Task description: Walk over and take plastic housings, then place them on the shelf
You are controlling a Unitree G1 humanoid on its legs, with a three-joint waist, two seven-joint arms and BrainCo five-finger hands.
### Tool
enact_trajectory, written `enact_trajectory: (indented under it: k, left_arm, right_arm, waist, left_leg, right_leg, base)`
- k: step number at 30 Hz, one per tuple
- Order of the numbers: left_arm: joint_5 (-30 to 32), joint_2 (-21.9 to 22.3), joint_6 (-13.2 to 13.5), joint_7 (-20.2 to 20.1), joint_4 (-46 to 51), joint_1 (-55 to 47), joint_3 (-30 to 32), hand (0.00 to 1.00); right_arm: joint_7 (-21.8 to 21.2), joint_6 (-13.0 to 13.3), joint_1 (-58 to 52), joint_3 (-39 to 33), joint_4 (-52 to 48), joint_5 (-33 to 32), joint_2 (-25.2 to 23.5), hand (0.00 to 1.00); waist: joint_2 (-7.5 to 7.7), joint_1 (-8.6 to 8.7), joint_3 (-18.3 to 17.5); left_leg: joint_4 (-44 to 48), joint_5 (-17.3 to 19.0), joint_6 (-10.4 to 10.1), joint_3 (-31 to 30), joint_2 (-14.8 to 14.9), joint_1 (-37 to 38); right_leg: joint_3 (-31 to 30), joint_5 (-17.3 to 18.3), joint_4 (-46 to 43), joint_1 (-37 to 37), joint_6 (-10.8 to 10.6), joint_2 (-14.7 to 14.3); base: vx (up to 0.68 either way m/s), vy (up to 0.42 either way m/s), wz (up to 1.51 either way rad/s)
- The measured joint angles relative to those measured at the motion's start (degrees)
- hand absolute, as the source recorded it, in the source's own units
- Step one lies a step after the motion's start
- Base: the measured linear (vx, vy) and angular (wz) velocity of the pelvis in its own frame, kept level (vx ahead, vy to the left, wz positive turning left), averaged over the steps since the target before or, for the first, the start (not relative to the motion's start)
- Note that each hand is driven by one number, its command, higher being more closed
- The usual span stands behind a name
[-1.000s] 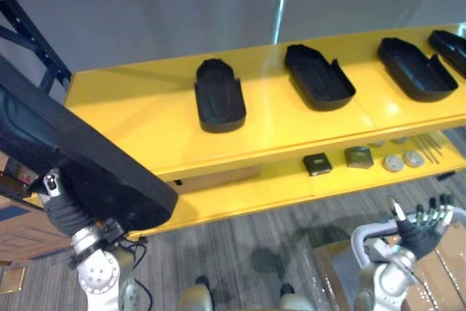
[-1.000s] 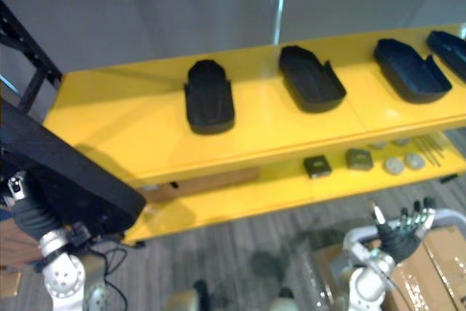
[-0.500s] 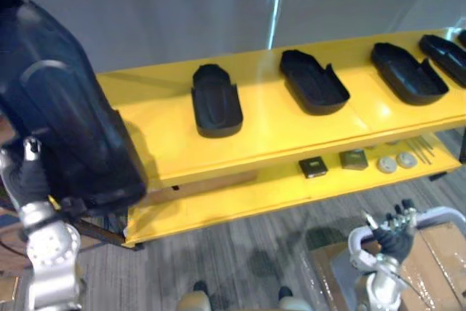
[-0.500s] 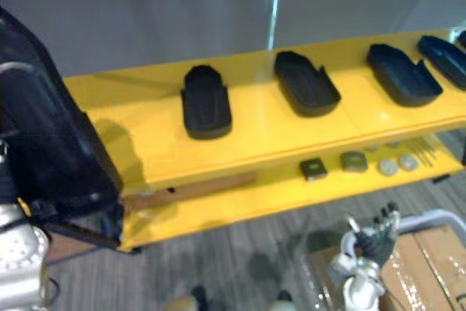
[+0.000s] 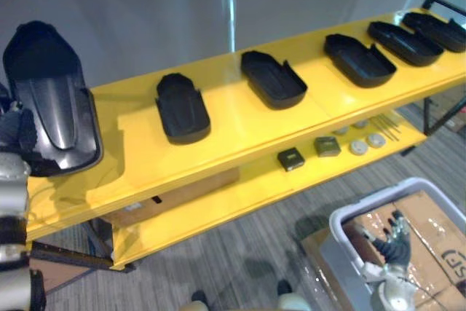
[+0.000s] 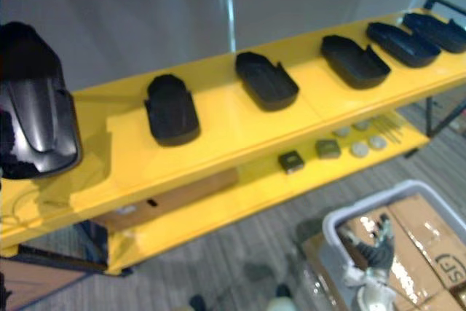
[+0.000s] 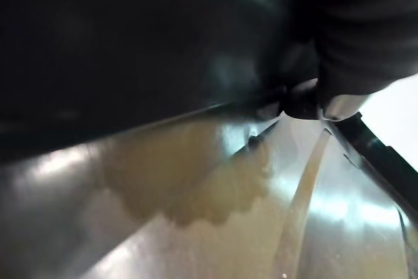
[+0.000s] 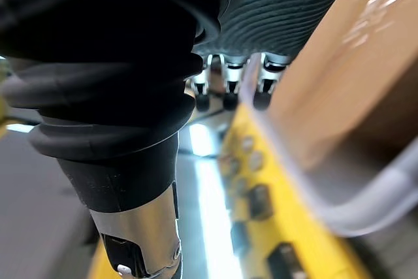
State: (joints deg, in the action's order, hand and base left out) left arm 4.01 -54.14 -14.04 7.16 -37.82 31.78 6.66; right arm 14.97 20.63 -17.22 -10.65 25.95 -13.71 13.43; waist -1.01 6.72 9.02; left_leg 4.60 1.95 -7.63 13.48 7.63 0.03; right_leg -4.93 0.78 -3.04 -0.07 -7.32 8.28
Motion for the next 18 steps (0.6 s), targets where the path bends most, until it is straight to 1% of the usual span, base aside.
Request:
enact_trajectory:
  k: [1, 2, 3, 4, 6, 8, 10, 12, 14, 16, 18]
  left_arm:
    - [1.09, -0.03, -1.22, -0.99, -0.55, 0.99, -1.17, 1.0]
    - [1.18, -0.04, -1.79, -1.41, -1.25, 1.72, -1.81, 1.0]
    - [1.38, -0.08, -3.43, -1.86, -2.36, 3.02, -2.59, 1.0]
    - [1.66, -0.14, -4.14, -2.22, -3.52, 4.13, -3.0, 1.0]
    - [3.08, -0.17, -6.55, -3.74, -5.32, 5.77, -3.07, 1.0]
    - [3.86, -1.71, -8.68, -4.72, -6.73, 6.59, -3.49, 1.0]
    - [3.91, -3.05, -10.0, -5.36, -7.99, 7.09, -3.49, 1.0]
    - [3.96, -4.26, -10.97, -5.66, -9.93, 8.66, -3.48, 1.0]
    - [4.19, -4.99, -11.84, -5.76, -10.57, 9.06, -3.48, 1.0]
    - [6.15, -6.19, -12.29, -6.18, -10.58, 9.15, -3.47, 1.0]
    - [6.38, -6.68, -12.29, -6.2, -10.59, 9.43, -3.34, 1.0]
  right_arm:
    - [0.08, -0.82, -0.46, 0.0, 0.59, 0.19, 0.0, 0.0]
    - [0.14, -0.93, -0.62, 0.02, 1.02, 0.59, 0.0, 0.0]
    - [0.19, -1.23, -0.59, 0.11, 2.13, 1.15, 0.0, 0.0]
    - [0.32, -1.46, -0.58, 0.18, 2.37, 1.15, 0.0, 0.0]
    - [1.09, -1.99, -0.7, 0.19, 2.86, 1.14, 0.0, 0.0]
    - [1.67, -2.11, 0.09, 0.2, 4.23, 1.1, 0.01, 0.0]
    - [2.24, -2.17, -0.04, 0.17, 4.98, 1.01, 0.01, 0.0]
    - [2.77, -2.15, -0.11, 0.04, 5.52, 0.99, 0.01, 0.0]
    - [2.82, -2.14, 0.01, 0.02, 6.78, 1.0, -0.06, 0.0]
    - [2.83, -2.03, 0.15, 0.0, 6.97, 1.04, -0.13, 0.0]
    - [2.85, -1.92, 0.15, -0.13, 7.28, 1.06, -0.14, 0.0]
  waist:
    - [-0.03, 0.43, 0.04]
    - [-0.03, 0.46, 0.1]
    - [0.03, 0.44, 0.32]
    - [0.0, 0.49, 0.94]
    - [-0.05, 0.88, 2.22]
    - [0.04, 1.48, 3.9]
    - [-0.05, 1.45, 4.36]
    - [0.05, 1.62, 5.67]
    - [0.03, 1.52, 5.76]
    - [0.04, 1.35, 6.44]
    - [0.01, 1.05, 7.23]
  left_leg:
    - [0.07, 0.02, -0.03, 0.24, 0.16, 0.07]
    - [0.13, 0.07, -0.09, 0.58, 0.34, 0.12]
    - [0.52, 0.24, -0.29, 1.25, 0.77, 0.08]
    - [1.32, 0.62, -0.44, 1.45, 1.14, -0.04]
    - [2.92, 1.43, -0.69, 1.78, 1.95, -0.17]
    - [4.35, 2.09, -0.82, 2.15, 2.72, -0.39]
    - [5.76, 2.69, -0.88, 2.47, 3.22, -1.71]
    - [6.82, 3.1, -0.76, 2.36, 3.34, -2.23]
    - [8.28, 3.88, -0.68, 2.17, 3.61, -2.95]
    - [9.65, 4.63, -0.61, 1.98, 3.81, -3.35]
    - [10.21, 5.03, -0.51, 1.81, 3.82, -3.37]
  right_leg:
    - [-0.16, 0.0, -0.09, -0.1, 0.0, -0.14]
    - [-0.39, -0.01, -0.19, -0.26, 0.01, -0.29]
    - [-1.15, -0.01, -0.54, -0.85, 0.01, -0.69]
    - [-1.47, -0.02, -0.7, -0.91, 0.02, -0.99]
    - [-1.83, 0.01, -1.14, -0.91, 0.06, -1.58]
    - [-2.25, 0.07, -1.54, -1.02, 0.13, -2.12]
    - [-2.88, 0.04, -1.87, -2.19, 0.09, -2.52]
    - [-2.99, -0.02, -2.43, -2.45, 0.0, -2.57]
    - [-3.0, -0.02, -2.49, -2.45, 0.0, -2.67]
    - [-2.97, 0.0, -2.58, -2.25, -0.02, -2.7]
    - [-2.93, 0.12, -2.67, -1.93, -0.11, -2.62]
  base:
    - [0.0, -0.007, -0.07]
    - [-0.01, -0.012, -0.2]
    - [-0.02, -0.025, -0.25]
    - [-0.04, -0.03, -0.27]
    - [-0.05, -0.034, -0.17]
    - [-0.05, -0.025, -0.15]
    - [-0.05, -0.015, -0.13]
    - [-0.01, -0.002, -0.03]
    - [0.0, 0.0, 0.0]
    - [0.0, 0.0, 0.0]
    - [-0.01, 0.014, 0.03]
